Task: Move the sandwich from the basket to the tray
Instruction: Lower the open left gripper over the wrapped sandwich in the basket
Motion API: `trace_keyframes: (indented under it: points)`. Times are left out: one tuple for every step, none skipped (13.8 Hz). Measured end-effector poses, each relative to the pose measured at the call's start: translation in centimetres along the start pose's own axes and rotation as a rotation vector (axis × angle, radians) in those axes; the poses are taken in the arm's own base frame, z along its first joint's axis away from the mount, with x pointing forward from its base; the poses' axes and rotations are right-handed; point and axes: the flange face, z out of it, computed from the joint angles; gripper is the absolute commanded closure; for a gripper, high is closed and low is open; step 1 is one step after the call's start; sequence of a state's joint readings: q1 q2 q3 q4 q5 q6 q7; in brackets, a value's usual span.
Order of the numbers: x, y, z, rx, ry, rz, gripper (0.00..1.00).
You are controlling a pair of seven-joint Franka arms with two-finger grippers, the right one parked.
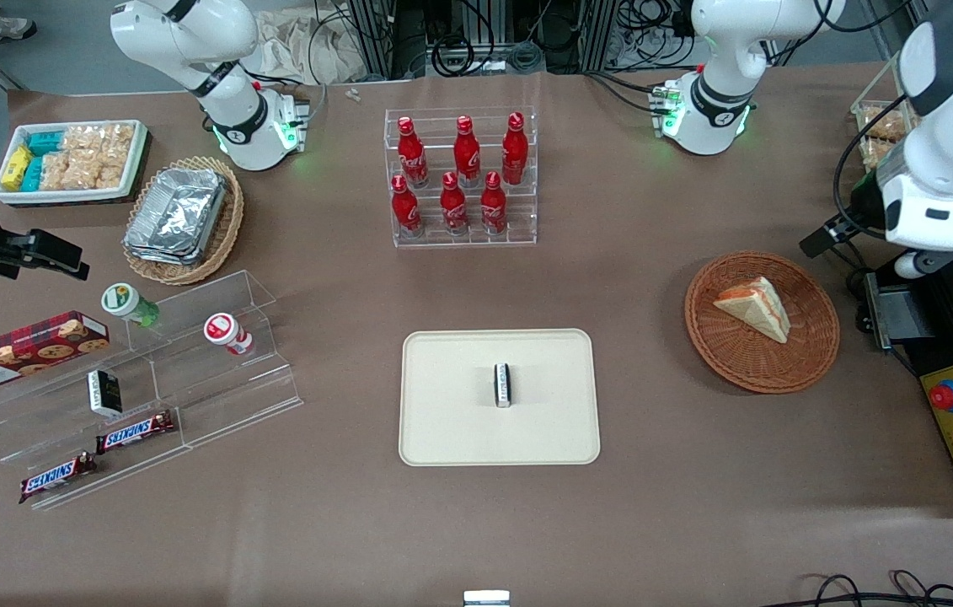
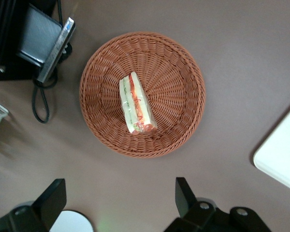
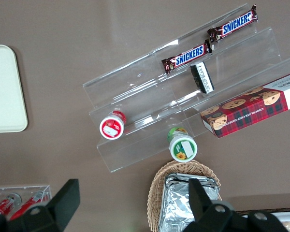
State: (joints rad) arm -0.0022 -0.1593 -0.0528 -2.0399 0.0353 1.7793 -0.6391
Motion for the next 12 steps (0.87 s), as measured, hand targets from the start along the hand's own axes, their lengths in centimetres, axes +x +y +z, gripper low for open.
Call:
trace_keyframes:
  points:
    - [-0.1, 0.0, 1.7, -0.003, 0.004, -0.029, 0.00]
    - [-0.2, 0.0, 3.5, -0.006, 0.006, -0.062, 0.00]
    - [-0.4, 0.0, 5.1, -0.008, 0.008, -0.097, 0.00]
    - [-0.6, 0.0, 6.5, -0.007, 0.006, -0.129, 0.00]
    - [-0.6, 0.0, 7.9, -0.003, -0.001, -0.154, 0.00]
    - [-0.4, 0.2, 9.2, 0.003, -0.010, -0.178, 0.00]
    - [-0.1, 0.5, 10.5, 0.008, -0.018, -0.209, 0.00]
    - [0.2, 0.7, 11.7, 0.015, -0.027, -0.238, 0.00]
    - [0.4, 1.0, 12.8, 0.023, -0.037, -0.255, 0.00]
    - [0.6, 1.1, 13.8, 0.028, -0.044, -0.266, 0.00]
    - [0.8, 1.0, 14.7, 0.027, -0.046, -0.275, 0.00]
    - [0.8, 0.6, 15.6, 0.023, -0.044, -0.284, 0.00]
